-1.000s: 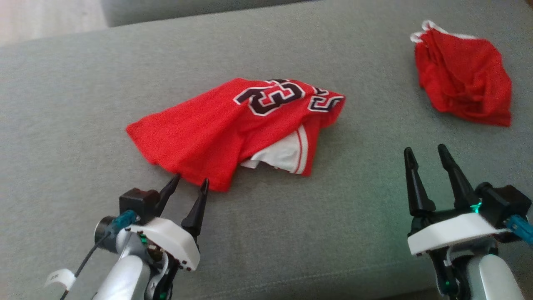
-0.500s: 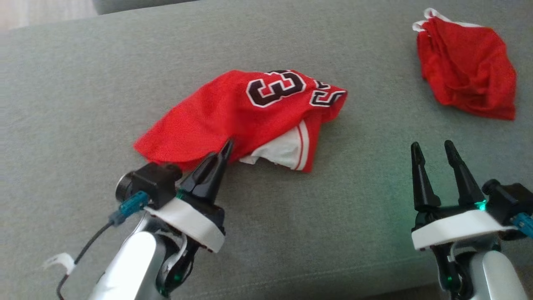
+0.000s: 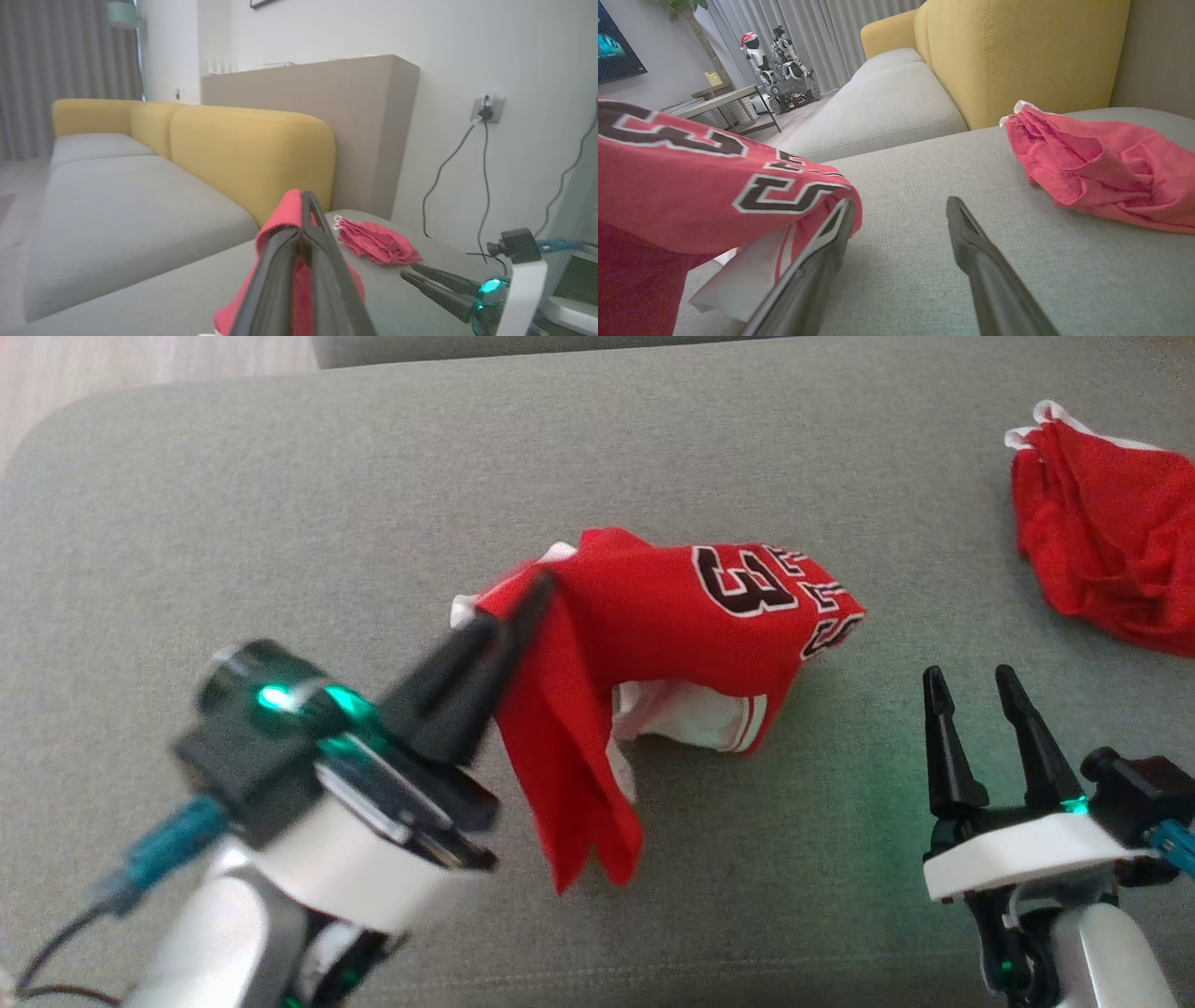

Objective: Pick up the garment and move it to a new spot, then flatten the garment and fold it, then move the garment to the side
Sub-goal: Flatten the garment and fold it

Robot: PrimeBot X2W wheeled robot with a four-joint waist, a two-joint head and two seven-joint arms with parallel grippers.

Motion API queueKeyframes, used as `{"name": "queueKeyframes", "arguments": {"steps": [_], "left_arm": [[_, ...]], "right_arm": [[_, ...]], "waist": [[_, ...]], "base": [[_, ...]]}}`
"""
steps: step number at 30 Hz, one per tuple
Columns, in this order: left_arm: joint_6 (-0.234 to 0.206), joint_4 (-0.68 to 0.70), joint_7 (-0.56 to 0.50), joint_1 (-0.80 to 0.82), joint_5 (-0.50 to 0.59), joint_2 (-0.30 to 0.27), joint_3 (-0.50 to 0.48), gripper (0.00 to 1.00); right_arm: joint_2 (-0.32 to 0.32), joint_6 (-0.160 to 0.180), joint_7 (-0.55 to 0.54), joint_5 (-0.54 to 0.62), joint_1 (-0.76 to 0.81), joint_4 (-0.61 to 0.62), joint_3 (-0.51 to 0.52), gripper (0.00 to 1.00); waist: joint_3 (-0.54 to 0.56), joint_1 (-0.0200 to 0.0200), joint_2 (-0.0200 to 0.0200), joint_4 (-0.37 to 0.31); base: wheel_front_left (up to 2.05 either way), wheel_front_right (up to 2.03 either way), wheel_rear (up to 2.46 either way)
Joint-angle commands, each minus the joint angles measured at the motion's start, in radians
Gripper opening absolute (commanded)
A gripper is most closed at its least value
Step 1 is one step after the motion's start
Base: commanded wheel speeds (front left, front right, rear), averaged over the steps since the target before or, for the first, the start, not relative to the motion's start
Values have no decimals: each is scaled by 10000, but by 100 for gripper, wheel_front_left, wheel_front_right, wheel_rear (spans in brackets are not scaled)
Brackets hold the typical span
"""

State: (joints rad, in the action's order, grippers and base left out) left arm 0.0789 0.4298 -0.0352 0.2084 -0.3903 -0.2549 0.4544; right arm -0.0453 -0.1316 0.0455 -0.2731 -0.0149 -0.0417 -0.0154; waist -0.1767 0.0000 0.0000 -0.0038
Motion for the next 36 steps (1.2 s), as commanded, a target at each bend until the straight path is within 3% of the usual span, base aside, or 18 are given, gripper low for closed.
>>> {"name": "queueKeyframes", "arguments": {"steps": [1,5,9,20,21,22,29,36], "left_arm": [[-235,481,-132,196,-70,-300,-757,0],[-810,-47,-239,-164,-235,-626,-1763,0],[-1025,-1589,-56,-360,-574,-825,-2516,0],[-610,-6616,1272,511,-1351,-796,-3422,0],[-558,-6933,1355,592,-1397,-709,-3391,11],[-535,-7229,1386,647,-1400,-646,-3336,100],[-390,-8131,1957,714,-1308,-315,-3050,100],[-797,-7793,2529,-17,-795,-120,-2758,100]], "right_arm": [[-49,9,159,-62,-300,295,-185,100],[-49,9,194,-118,-375,232,-252,100],[-49,9,185,-118,-477,200,-329,100],[-49,9,31,41,-769,321,-392,100],[-49,9,23,48,-769,339,-381,100],[-49,9,14,53,-767,358,-371,100],[-49,9,-16,114,-731,477,-253,100],[-49,9,-83,264,-586,594,-258,100]], "waist": [[-4,0,0,99],[-87,0,0,186],[-224,0,0,196],[-763,0,0,-82],[-777,0,0,-90],[-789,0,0,-102],[-671,0,0,-72],[-170,0,0,59]], "base": [[0,0,0],[0,0,0],[0,0,0],[0,0,0],[0,0,0],[0,0,0],[0,0,0],[0,0,0]]}}
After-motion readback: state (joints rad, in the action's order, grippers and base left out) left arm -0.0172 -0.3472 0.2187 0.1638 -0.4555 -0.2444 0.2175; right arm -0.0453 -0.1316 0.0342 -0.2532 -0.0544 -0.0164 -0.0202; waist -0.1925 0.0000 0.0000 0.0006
